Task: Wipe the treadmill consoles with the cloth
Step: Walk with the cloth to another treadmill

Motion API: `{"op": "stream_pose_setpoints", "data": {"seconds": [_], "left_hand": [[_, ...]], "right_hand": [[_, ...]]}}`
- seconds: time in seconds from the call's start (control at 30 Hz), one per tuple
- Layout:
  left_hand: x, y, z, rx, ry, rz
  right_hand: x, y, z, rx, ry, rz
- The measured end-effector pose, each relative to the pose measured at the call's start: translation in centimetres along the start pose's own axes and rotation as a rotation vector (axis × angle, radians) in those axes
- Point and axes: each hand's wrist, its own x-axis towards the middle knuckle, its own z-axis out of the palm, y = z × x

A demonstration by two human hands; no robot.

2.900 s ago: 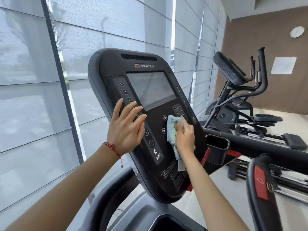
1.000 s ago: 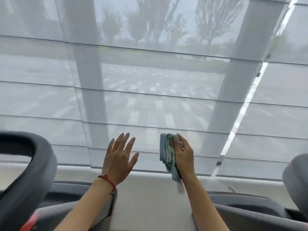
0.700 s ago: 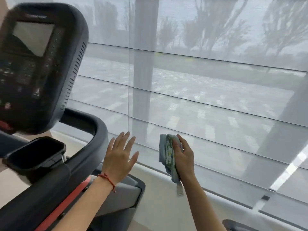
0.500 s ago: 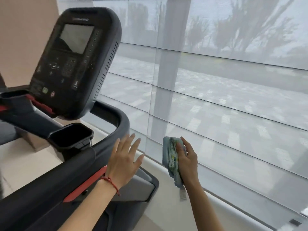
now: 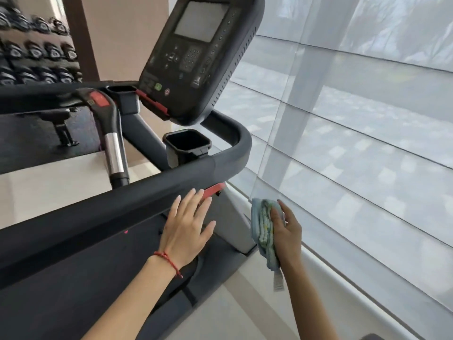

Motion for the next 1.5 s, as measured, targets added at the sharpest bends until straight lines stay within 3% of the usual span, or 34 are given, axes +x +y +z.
{"op": "stream_pose_setpoints", "data": {"seconds": [0.33,0.7,1.17,1.5], "left_hand": [[-18.0,-6.3,-4.5,0.063,-0.12,-0.137],[-34.9,-10.6,-8.3,0.164,-0.235,-0.53],[-49.8,-8.6,-13.3,0.334,-0.159,-1.269],[-60.4,-4.9,-19.4,0.505,0.051,-1.65]], "right_hand": [[-15.2,3.8,6.9,-0.103,-0.21,0.08],[-24.9,7.0,15.5,-0.263,-0.597,0.098],[-35.7,6.2,27.2,-0.388,-1.337,-0.134],[-50.9,5.3,31.9,-0.368,-1.791,-0.285]]}}
